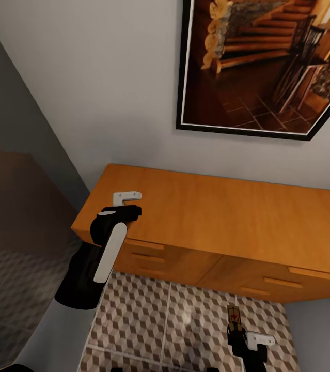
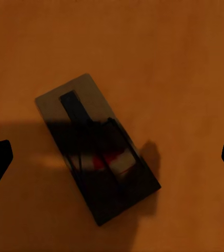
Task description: Take the four mousetraps from the cabinet in the bathroom and place them on the bathroom floor. Make sure all four end up on the same floor surface, and ensure that at least two of them are either under or directly next to the same bathroom sink.
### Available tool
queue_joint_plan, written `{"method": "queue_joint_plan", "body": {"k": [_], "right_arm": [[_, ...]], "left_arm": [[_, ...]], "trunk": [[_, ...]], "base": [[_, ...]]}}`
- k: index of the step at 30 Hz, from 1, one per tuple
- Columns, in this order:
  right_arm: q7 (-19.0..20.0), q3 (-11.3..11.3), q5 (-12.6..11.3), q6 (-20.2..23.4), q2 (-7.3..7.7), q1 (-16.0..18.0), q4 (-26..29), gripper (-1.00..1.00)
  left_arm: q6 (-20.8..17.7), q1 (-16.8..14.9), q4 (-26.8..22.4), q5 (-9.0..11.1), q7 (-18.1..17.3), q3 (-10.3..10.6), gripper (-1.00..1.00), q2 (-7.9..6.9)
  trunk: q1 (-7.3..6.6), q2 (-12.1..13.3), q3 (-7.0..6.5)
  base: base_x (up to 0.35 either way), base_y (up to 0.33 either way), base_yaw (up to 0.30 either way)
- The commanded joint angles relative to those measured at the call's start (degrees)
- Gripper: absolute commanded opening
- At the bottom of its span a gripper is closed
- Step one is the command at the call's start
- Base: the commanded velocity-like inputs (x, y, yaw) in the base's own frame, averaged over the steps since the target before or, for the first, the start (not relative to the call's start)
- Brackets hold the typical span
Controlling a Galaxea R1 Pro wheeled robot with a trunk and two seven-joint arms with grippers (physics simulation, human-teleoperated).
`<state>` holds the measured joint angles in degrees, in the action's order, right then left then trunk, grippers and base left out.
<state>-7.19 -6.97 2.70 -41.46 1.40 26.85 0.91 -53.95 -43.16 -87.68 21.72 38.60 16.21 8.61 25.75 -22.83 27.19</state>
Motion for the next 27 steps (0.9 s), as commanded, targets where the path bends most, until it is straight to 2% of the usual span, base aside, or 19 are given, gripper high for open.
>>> {"method": "queue_joint_plan", "body": {"k": [1,15,27], "right_arm": [[-0.10,-0.33,0.20,-0.20,-0.03,0.04,-0.05,-1.00],[-0.10,-0.33,0.20,-0.20,0.00,0.04,-0.03,-1.00],[-0.10,-0.33,0.20,-0.20,0.00,0.04,-0.06,-1.00]], "left_arm": [[-0.13,-0.06,-0.04,0.57,0.60,0.05,1.00,-0.02],[-0.11,0.00,-0.04,0.55,0.60,0.05,1.00,-0.06],[-0.13,0.03,-0.04,0.57,0.60,0.05,1.00,-0.06]], "trunk": [[0.04,-0.09,0.08],[0.04,-0.09,0.08],[0.04,-0.09,0.64]], "base": [[0.065,0.000,0.000],[0.016,0.000,0.000],[0.000,0.000,0.000]]}}
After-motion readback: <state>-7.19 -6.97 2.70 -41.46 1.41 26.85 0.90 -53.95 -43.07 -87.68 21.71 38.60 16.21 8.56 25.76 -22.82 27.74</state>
